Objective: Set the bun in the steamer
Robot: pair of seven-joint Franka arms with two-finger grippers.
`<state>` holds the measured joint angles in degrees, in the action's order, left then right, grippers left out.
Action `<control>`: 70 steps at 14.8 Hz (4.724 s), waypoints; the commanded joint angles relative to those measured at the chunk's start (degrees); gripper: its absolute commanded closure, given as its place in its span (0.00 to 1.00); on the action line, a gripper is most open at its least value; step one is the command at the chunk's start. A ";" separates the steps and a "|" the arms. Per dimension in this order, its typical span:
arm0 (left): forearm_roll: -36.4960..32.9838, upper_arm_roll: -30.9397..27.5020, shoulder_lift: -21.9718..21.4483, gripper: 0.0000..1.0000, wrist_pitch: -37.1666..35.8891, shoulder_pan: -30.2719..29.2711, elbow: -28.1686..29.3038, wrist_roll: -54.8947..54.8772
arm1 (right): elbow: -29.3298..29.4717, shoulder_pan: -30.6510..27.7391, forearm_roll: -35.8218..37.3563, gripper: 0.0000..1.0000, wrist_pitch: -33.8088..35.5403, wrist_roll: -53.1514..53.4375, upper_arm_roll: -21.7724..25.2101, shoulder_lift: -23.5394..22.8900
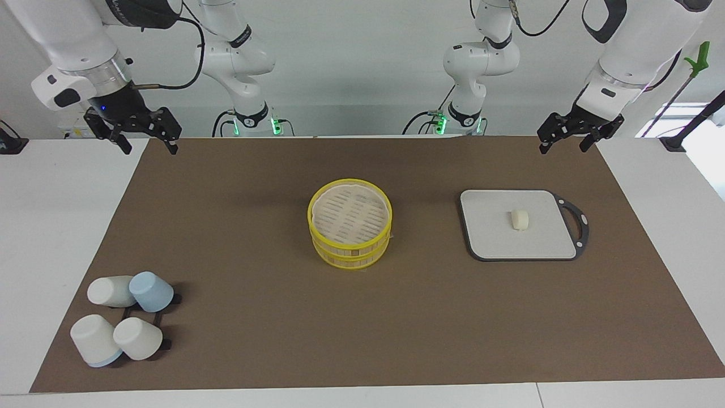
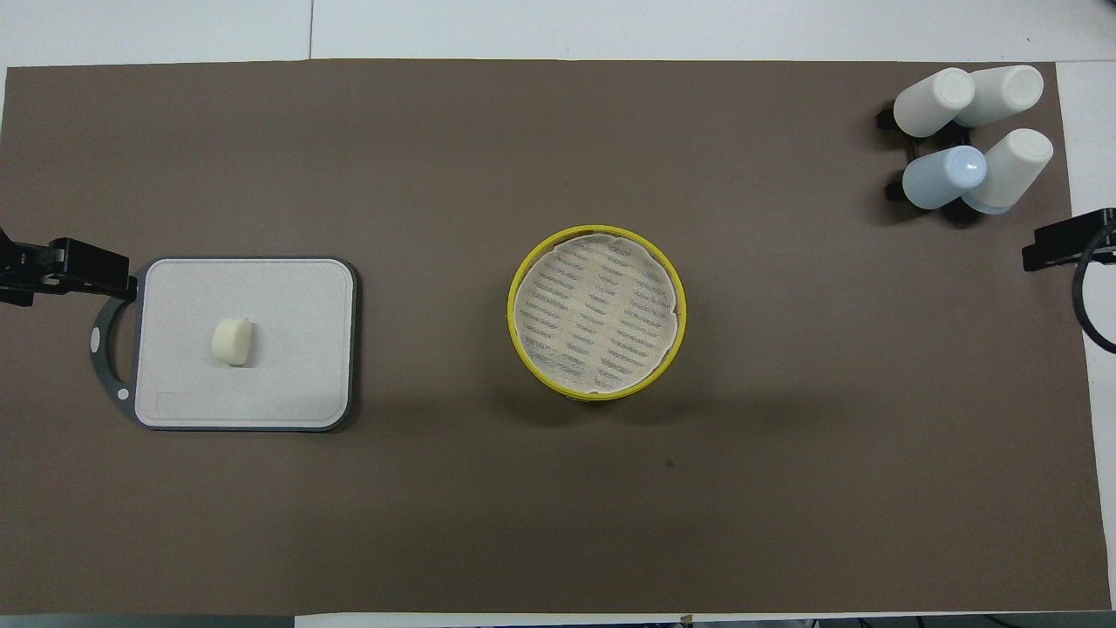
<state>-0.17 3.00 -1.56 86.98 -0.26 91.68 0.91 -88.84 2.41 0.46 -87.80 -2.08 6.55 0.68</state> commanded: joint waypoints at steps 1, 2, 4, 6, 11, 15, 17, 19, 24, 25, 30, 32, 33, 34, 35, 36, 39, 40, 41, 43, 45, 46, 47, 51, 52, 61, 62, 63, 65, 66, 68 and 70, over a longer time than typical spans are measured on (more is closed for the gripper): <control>0.34 -0.53 -0.99 0.00 0.73 0.70 0.60 -0.03 | 1.04 -0.83 -0.46 0.00 0.26 -1.35 -0.49 -0.59; 0.34 -0.53 -0.99 0.00 0.73 0.70 0.60 -0.03 | 1.13 -0.83 -0.55 0.00 0.26 -1.35 -0.66 -0.59; 0.34 -0.54 -0.99 0.00 0.73 0.70 0.60 -0.03 | 1.30 -0.83 -2.12 0.00 0.52 -0.91 -3.54 -1.20; 0.34 -0.54 -0.99 0.00 0.73 0.70 0.60 -0.12 | 2.35 -0.48 -1.87 0.00 0.96 4.67 -9.69 -3.74; 0.34 -0.62 -3.26 0.00 4.93 0.26 7.16 -0.47 | 30.42 15.56 3.92 0.00 7.72 30.52 -17.19 -24.62; 0.43 -0.89 -6.26 0.00 23.28 -2.10 26.93 -6.43 | 29.19 27.97 7.69 0.00 -3.84 45.66 -17.36 -30.30; 0.43 -0.89 -4.16 0.00 31.53 -2.38 33.17 -8.28 | 21.74 28.18 8.68 0.00 -8.33 45.76 -17.63 -28.99; 0.43 -0.97 -2.05 0.00 42.78 -2.47 39.68 -9.00 | 12.86 28.79 8.76 0.00 -14.83 46.55 -17.63 -26.01; 0.43 -0.97 2.97 0.00 53.36 -2.47 43.83 -10.66 | -4.75 29.05 8.15 0.00 -30.93 48.66 -17.63 -21.86; 0.34 -0.97 3.14 0.00 54.68 -2.47 44.54 -10.75 | -4.94 29.92 8.24 0.00 -31.12 48.75 -17.63 -22.21; 0.34 -0.89 3.50 0.44 55.05 -2.47 44.55 -10.75 | -7.57 30.72 9.03 0.00 -34.54 48.23 -17.63 -22.48; 0.34 -0.97 3.41 0.68 55.05 -2.47 44.55 -10.75 | -8.01 30.63 9.03 0.02 -35.77 47.96 -17.63 -22.56; 0.34 -0.97 3.41 0.76 54.96 -2.55 44.55 -10.75 | -8.01 30.63 9.03 0.09 -36.56 47.78 -17.63 -22.56; 0.34 -0.97 3.50 0.79 54.79 -2.55 44.37 -10.75 | -8.01 30.55 9.03 0.20 -37.00 47.61 -17.63 -22.65; 0.34 -0.97 3.50 0.79 54.61 -2.55 44.20 -10.67 | -8.01 30.37 9.03 0.35 -37.35 47.43 -17.63 -22.74; 0.34 -0.89 3.67 0.78 54.26 -2.55 43.76 -10.58 | -7.93 30.37 9.03 0.45 -37.45 47.34 -17.63 -22.74; 0.43 -0.89 4.29 0.78 47.00 -2.38 37.90 -10.05 | -8.01 30.37 9.03 0.56 -37.27 47.34 -17.63 -22.74; 0.52 -0.80 4.38 0.78 42.70 -2.29 34.91 -9.88 | -8.01 30.28 9.03 0.65 -37.27 47.17 -17.63 -22.74; 0.78 -0.80 4.29 0.78 37.44 -1.86 31.22 -9.27 | -8.01 30.02 9.03 0.76 -37.27 46.04 -17.63 -22.74; 1.22 -0.54 3.76 0.77 27.67 -1.41 24.01 -5.85 | -8.19 28.80 9.03 1.00 -36.83 41.56 -17.63 -22.74; 1.31 0.25 3.59 0.77 19.58 -0.19 17.24 -1.20 | -8.10 28.00 9.03 1.00 -35.87 40.93 -17.63 -22.74; 1.57 0.43 3.59 0.77 15.97 0.43 14.25 1.09 | -7.06 27.65 9.03 1.00 -34.12 40.67 -17.54 -22.74; 2.09 0.78 3.50 0.77 13.07 1.22 11.35 3.63 | -4.35 27.65 9.03 1.00 -31.23 40.58 -17.54 -22.74; 2.45 3.94 4.20 0.77 10.31 6.66 4.83 21.11 | 10.68 23.79 7.89 1.00 -13.32 33.05 -17.63 -23.45; 2.45 4.04 4.46 0.77 10.05 8.41 3.60 24.02 | 12.45 21.52 7.97 1.00 -9.54 30.06 -17.63 -23.10; -1.32 3.95 15.43 0.77 25.49 33.11 3.41 57.68 | 4.66 -1.34 4.55 1.00 -0.97 -1.77 -17.72 -13.44; -1.85 4.04 16.06 0.77 28.74 34.09 4.46 59.63 | 3.42 -1.88 4.55 1.00 -1.06 -2.48 -17.63 -12.55; -1.77 4.04 16.15 0.77 31.47 35.05 6.64 60.26 | 2.80 -2.49 4.55 1.00 -1.06 -3.19 -17.63 -12.11; -2.99 3.77 20.78 0.76 34.82 38.12 7.11 63.58 | 1.66 -4.34 4.55 1.00 -1.84 -5.47 -17.63 -11.93; -5.00 3.86 22.20 0.76 36.92 38.49 7.19 65.17 | 1.13 -4.35 4.55 1.00 -2.02 -5.57 -17.63 -11.49; -6.16 3.86 23.00 0.75 40.10 38.49 8.68 65.62 | 0.34 -4.17 4.55 1.00 -2.72 -5.22 -17.63 -11.23; -6.42 3.86 23.71 0.71 41.94 38.49 9.47 65.71 | -0.54 -4.17 4.55 1.00 -3.43 -4.95 -17.63 -10.79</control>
<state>-5.11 7.72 22.64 126.65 37.68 99.54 65.44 -86.17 -0.89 5.62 -89.29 -6.19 -10.54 -12.67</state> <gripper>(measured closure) 0.731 0.907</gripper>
